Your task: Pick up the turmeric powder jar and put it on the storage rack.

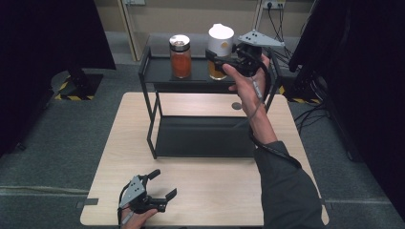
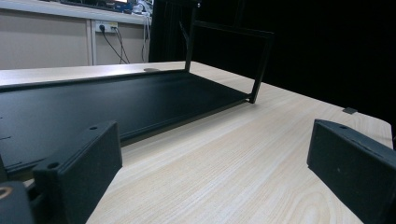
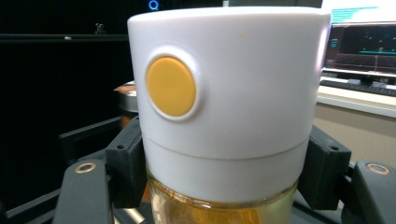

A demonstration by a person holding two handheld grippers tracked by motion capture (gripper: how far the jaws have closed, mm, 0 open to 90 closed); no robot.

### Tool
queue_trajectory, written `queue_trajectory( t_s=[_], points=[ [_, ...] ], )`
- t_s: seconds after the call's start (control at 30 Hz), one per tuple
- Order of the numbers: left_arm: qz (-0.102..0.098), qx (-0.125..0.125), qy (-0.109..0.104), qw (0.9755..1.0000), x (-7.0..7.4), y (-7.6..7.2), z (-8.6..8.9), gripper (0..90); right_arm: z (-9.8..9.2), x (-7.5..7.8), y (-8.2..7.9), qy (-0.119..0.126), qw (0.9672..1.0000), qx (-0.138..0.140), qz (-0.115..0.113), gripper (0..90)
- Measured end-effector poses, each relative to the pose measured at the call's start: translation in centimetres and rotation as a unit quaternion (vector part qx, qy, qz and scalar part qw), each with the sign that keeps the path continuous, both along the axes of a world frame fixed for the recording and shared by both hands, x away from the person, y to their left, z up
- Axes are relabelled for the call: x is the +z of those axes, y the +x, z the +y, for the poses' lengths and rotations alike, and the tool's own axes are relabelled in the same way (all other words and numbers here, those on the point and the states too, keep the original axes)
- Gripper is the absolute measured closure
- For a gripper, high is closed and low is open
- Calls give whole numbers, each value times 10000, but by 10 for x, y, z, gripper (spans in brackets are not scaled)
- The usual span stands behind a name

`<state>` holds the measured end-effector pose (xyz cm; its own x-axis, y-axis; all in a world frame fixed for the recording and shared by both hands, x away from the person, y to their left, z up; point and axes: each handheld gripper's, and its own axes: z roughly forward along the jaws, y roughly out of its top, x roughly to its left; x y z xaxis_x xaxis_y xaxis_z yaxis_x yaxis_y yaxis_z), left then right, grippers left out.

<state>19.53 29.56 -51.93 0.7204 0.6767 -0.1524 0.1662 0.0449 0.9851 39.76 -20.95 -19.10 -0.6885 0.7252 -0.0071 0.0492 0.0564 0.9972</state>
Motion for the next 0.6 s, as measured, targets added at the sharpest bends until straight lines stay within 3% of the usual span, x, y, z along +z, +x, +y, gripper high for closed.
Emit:
queue_trajectory(
  t_s=[0.27, 0.6],
  points=[
    [-10, 2, -13, 10000, 0, 0, 1, 22, 13, -6, 17, -37, 9997, -233, 84, 310],
    [-1, 4, -20, 10000, 0, -1, 1, 21, 17, -13, 27, -38, 9991, -414, 120, 310]
  ],
)
